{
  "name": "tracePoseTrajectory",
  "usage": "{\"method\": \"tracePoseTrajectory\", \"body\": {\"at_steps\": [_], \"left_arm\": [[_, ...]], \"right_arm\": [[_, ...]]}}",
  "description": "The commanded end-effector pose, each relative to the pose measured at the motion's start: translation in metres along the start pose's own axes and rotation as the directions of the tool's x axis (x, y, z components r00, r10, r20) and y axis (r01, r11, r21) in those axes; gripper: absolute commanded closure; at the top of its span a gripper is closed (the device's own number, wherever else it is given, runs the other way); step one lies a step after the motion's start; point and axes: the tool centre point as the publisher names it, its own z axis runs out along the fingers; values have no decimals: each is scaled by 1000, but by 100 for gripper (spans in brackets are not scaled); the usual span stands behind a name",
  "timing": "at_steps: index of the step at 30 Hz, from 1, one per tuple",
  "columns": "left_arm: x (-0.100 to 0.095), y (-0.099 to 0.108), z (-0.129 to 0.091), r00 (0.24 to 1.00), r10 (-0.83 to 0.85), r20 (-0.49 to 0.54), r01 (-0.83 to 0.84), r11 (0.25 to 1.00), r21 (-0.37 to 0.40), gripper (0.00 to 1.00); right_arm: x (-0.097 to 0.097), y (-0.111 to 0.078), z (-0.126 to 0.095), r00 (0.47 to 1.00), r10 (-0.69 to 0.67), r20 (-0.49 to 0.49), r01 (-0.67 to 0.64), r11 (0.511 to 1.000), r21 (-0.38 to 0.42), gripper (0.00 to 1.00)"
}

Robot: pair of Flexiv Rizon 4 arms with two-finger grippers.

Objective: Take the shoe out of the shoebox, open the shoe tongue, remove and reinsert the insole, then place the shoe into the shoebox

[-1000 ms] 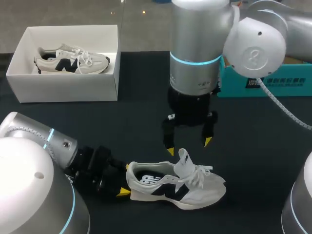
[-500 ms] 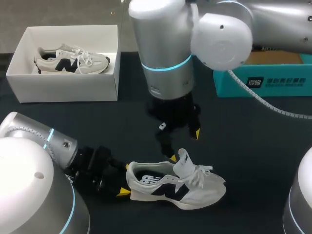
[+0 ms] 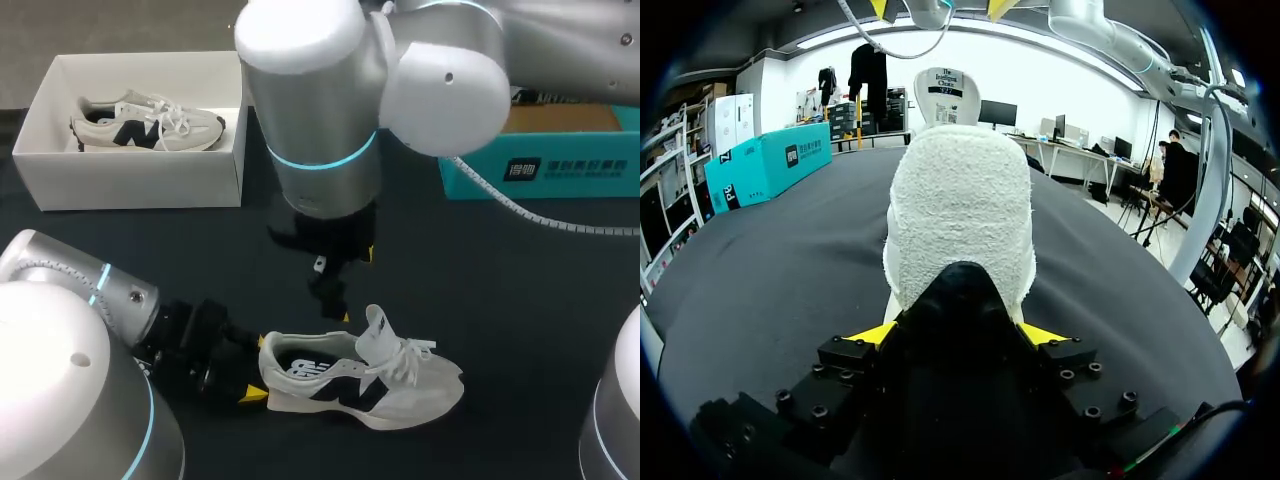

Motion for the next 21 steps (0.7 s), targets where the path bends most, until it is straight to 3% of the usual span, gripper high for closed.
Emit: {"method": "tracePoseTrajectory", "body": {"at_steps": [1, 4, 7, 21], "left_arm": [[1, 2, 4, 1000, 0, 1, 0, 1000, -4, 100], [1, 2, 4, 1000, 0, 1, 0, 1000, -4, 100], [1, 2, 4, 1000, 0, 1, 0, 1000, -4, 100], [1, 2, 4, 1000, 0, 1, 0, 1000, -4, 100]], "right_arm": [[-11, -9, 7, 996, -71, -45, 61, 980, -191, 0], [-16, -3, 13, 991, -97, -96, 76, 975, -207, 0], [-19, 1, 18, 976, -88, -199, 59, 987, -150, 0], [-19, 1, 18, 976, -88, -199, 59, 987, -150, 0]]}}
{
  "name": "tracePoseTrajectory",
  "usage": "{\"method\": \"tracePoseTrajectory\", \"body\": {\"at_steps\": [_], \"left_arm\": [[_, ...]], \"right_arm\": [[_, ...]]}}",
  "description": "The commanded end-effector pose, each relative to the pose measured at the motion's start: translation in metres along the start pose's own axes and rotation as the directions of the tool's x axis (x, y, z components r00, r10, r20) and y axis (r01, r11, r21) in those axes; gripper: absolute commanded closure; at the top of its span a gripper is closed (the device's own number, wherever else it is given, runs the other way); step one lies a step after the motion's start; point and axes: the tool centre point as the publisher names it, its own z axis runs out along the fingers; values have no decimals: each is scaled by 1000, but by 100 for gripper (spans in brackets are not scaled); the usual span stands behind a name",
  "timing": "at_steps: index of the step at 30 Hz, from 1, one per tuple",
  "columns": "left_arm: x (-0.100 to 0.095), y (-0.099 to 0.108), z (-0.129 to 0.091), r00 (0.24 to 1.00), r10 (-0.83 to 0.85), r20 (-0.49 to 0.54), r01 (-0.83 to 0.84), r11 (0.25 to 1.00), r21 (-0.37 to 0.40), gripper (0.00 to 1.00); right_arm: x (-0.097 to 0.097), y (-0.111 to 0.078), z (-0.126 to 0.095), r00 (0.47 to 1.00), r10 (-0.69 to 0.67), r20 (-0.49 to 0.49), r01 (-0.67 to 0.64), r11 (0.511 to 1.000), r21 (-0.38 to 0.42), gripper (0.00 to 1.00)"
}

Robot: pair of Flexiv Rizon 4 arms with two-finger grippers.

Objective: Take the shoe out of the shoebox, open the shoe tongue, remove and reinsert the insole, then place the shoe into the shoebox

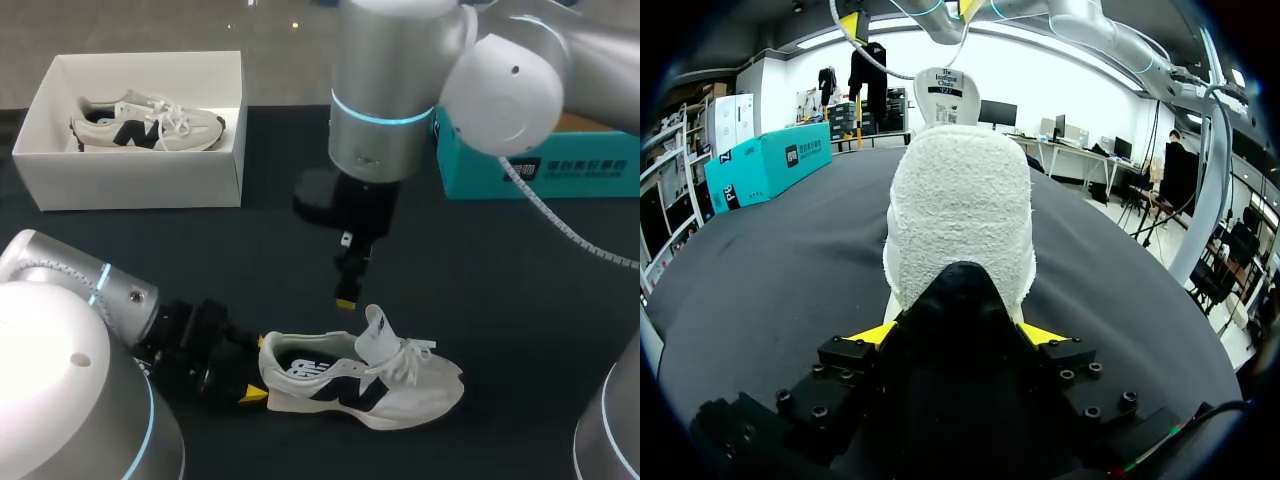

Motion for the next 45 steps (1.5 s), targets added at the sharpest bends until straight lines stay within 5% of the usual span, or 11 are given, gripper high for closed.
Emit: {"method": "tracePoseTrajectory", "body": {"at_steps": [1, 4, 7, 8, 23, 45], "left_arm": [[1, 2, 4, 1000, 0, 1, 0, 1000, -4, 100], [1, 2, 4, 1000, 0, 1, 0, 1000, -4, 100], [1, 2, 4, 1000, 0, 1, 0, 1000, -4, 100], [1, 2, 4, 1000, 0, 1, 0, 1000, -4, 100], [1, 2, 4, 1000, 0, 1, 0, 1000, -4, 100], [1, 2, 4, 1000, 0, 1, 0, 1000, -4, 100]], "right_arm": [[1, -2, 1, 1000, 0, 1, 0, 1000, -6, 0], [1, -2, 1, 1000, 0, 1, 0, 1000, -6, 0], [0, -2, 3, 1000, -8, -3, 8, 1000, -8, 91], [0, -1, 5, 1000, -8, -5, 8, 1000, -29, 100], [8, -1, 33, 999, 16, -40, -20, 994, -106, 100], [34, 13, 72, 995, 2, -102, -7, 999, -49, 100]]}}
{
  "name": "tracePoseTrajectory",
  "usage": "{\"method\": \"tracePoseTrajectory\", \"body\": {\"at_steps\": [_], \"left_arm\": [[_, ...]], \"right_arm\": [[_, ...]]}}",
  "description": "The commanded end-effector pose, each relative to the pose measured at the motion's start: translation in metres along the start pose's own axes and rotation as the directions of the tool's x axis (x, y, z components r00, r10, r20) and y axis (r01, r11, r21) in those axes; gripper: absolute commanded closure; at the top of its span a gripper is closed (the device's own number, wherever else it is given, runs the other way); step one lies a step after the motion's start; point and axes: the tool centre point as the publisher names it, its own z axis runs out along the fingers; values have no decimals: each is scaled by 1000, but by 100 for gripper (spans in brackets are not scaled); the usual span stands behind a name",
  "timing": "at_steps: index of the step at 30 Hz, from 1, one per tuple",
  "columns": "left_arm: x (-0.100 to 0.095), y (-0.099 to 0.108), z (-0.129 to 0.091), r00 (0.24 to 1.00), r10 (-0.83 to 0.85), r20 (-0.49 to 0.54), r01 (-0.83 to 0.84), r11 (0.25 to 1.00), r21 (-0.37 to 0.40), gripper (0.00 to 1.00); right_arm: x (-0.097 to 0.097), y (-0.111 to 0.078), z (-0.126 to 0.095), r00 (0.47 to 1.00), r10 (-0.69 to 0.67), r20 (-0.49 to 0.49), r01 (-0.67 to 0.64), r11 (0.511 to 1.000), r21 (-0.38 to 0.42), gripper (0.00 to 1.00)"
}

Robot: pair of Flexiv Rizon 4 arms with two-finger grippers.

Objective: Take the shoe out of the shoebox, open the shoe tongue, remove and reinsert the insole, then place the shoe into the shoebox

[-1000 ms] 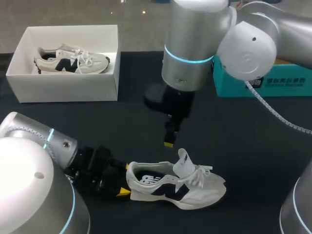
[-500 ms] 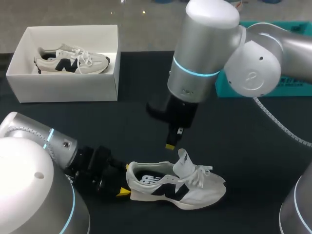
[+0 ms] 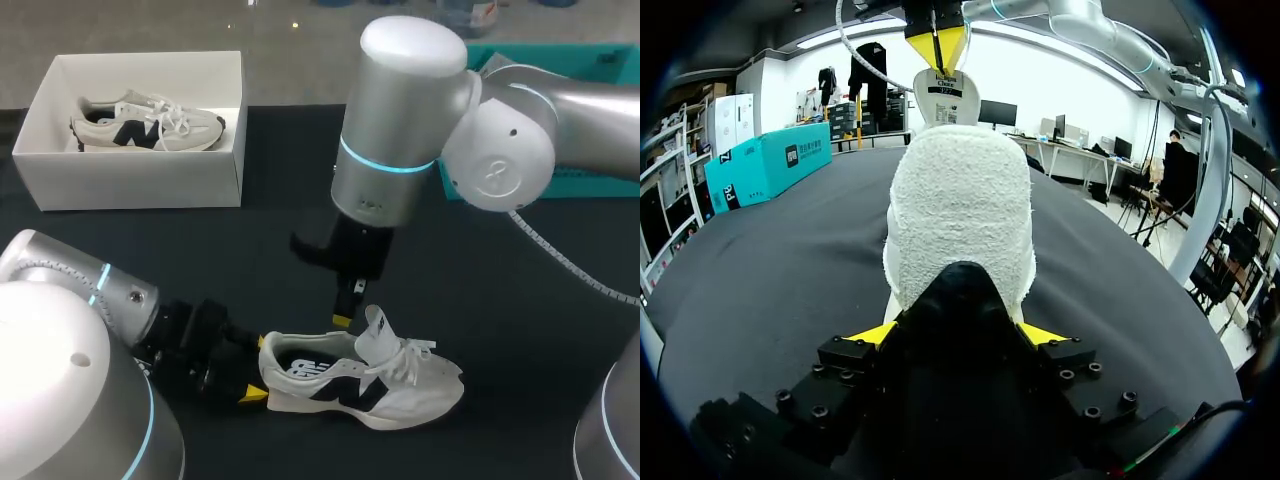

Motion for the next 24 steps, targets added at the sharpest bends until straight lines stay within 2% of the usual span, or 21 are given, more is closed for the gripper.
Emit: {"method": "tracePoseTrajectory", "body": {"at_steps": [1, 11, 24], "left_arm": [[1, 2, 4, 1000, 0, 1, 0, 1000, -4, 100], [1, 2, 4, 1000, 0, 1, 0, 1000, -4, 100], [1, 2, 4, 1000, 0, 1, 0, 1000, -4, 100]], "right_arm": [[4, 5, 18, 1000, 6, 4, -6, 1000, 15, 100], [6, 4, 41, 1000, 23, 9, -23, 998, 52, 100], [1, -6, 51, 990, 77, 118, -95, 984, 151, 100]]}}
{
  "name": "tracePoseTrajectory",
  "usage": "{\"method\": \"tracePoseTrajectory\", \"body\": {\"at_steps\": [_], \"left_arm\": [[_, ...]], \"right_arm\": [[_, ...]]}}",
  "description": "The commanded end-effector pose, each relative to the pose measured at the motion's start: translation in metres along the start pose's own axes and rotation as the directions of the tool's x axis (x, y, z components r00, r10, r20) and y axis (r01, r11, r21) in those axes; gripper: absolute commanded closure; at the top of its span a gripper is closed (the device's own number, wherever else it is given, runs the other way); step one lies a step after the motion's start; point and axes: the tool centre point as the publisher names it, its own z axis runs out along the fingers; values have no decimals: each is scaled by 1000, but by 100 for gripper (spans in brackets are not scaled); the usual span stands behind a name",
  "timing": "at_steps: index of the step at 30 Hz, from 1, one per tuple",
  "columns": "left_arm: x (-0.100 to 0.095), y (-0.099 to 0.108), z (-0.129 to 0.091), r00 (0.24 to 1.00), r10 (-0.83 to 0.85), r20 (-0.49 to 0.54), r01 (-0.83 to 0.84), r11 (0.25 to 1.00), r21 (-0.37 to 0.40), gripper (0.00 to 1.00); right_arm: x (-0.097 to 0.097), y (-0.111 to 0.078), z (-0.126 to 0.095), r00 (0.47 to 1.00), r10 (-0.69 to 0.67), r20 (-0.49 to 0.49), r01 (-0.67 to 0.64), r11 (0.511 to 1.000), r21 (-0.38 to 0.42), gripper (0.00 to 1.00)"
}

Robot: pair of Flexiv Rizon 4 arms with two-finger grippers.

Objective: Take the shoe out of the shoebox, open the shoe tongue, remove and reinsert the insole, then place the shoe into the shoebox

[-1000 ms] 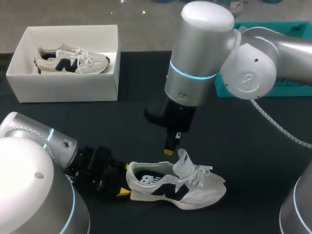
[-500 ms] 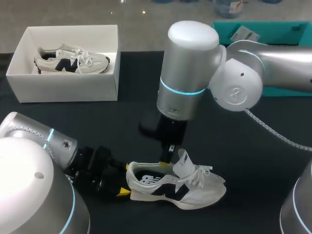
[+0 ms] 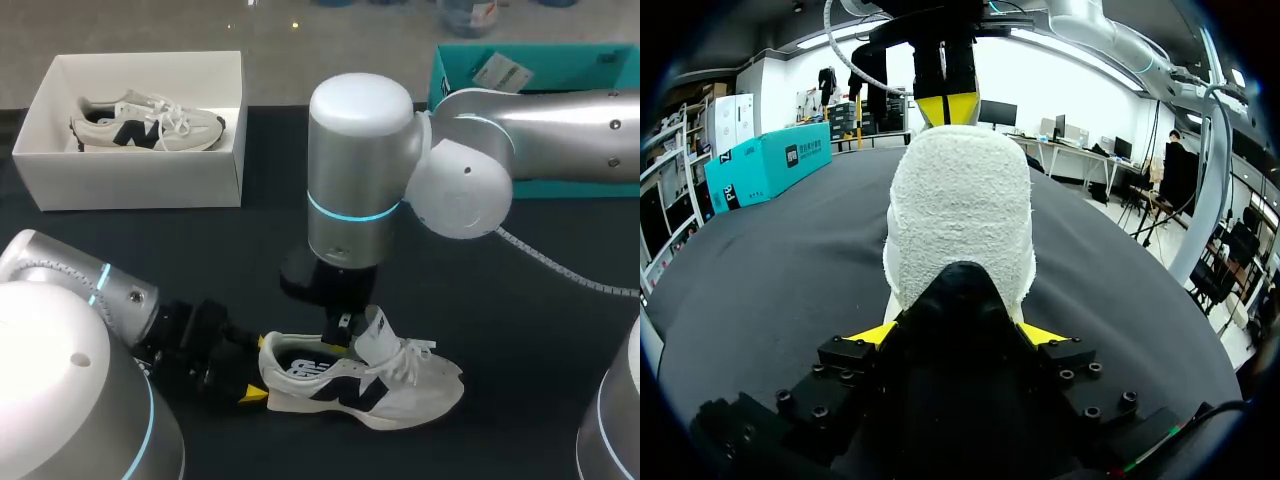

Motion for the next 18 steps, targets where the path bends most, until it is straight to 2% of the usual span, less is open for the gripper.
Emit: {"method": "tracePoseTrajectory", "body": {"at_steps": [1, 18], "left_arm": [[1, 2, 4, 1000, 0, 1, 0, 1000, -3, 100], [1, 2, 4, 1000, 0, 1, 0, 1000, -3, 100]], "right_arm": [[3, 5, 1, 999, 11, 38, -12, 999, 34, 100], [-10, 2, 9, 996, 24, 83, -27, 999, 29, 100]]}}
